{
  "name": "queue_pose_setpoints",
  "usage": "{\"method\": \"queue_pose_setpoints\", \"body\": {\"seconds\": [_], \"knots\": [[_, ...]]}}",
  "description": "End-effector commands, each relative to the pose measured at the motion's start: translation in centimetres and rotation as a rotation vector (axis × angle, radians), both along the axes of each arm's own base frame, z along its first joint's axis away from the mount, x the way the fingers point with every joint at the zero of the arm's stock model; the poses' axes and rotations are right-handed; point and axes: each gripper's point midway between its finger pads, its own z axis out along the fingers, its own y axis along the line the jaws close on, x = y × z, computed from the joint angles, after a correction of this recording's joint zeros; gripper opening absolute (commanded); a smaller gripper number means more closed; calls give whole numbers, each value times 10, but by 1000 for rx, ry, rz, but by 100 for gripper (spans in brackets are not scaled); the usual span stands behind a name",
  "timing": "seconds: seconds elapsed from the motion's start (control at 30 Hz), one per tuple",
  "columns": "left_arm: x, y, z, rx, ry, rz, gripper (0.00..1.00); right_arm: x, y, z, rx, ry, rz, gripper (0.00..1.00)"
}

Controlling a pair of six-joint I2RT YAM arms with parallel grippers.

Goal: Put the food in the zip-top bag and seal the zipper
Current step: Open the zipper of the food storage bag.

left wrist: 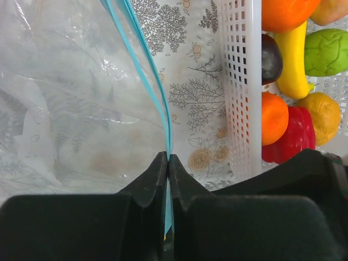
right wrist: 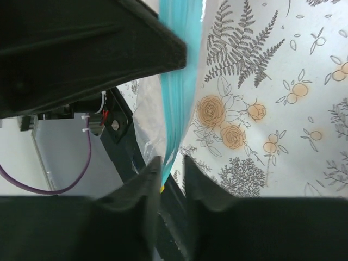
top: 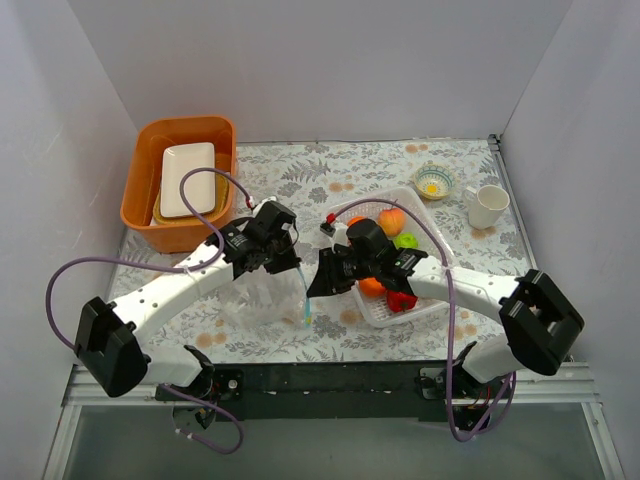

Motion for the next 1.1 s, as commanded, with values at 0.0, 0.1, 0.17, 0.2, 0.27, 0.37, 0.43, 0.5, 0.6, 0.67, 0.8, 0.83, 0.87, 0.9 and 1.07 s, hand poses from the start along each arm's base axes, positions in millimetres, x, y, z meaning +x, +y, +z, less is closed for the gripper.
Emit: {"method": "queue_pose_setpoints", "body": {"seconds": [0.0, 0.1, 0.17, 0.2, 0.27, 0.37, 0.43, 0.5, 0.6, 0.67, 0.8, 0.83, 0.87, 0.9, 1.07], "knots": [[2, -3, 33, -73, -64, -14, 0, -4, 14, 7, 71, -18, 66, 17], [-2, -2, 39, -91, -65, -18, 0, -6, 18, 6, 99, -12, 85, 1], [-4, 0, 43, -106, -74, -15, 0, -7, 18, 4, 96, -13, 80, 1], [-5, 1, 43, -104, -72, -12, 0, -7, 17, 3, 90, -15, 78, 1], [-8, 4, 44, -107, -68, -7, 0, -8, 13, -1, 83, -16, 69, 1], [-12, 7, 40, -107, -58, -7, 0, -7, 11, -4, 72, -19, 55, 1], [-15, 10, 37, -102, -47, 0, 0, -6, 10, -8, 57, -18, 48, 1], [-17, 11, 35, -100, -39, 0, 0, -5, 9, -10, 51, -20, 35, 1], [-19, 12, 32, -99, -32, 1, 0, -2, 9, -5, 60, -37, 21, 2], [-19, 10, 31, -102, -33, -7, 0, 1, 9, 5, 83, -60, 5, 13], [-18, 11, 30, -95, -30, -8, 0, 12, 10, 24, 113, -127, -41, 39], [-19, 10, 31, -102, -35, -9, 0, 15, 11, 30, 120, -141, -45, 40], [-19, 11, 31, -101, -34, -6, 0, 17, 12, 33, 122, -157, -40, 40], [-19, 11, 31, -103, -34, -7, 0, 18, 14, 34, 123, -162, -37, 40], [-21, 10, 31, -114, -31, -8, 0, 21, 22, 37, 133, -161, -16, 40]]}}
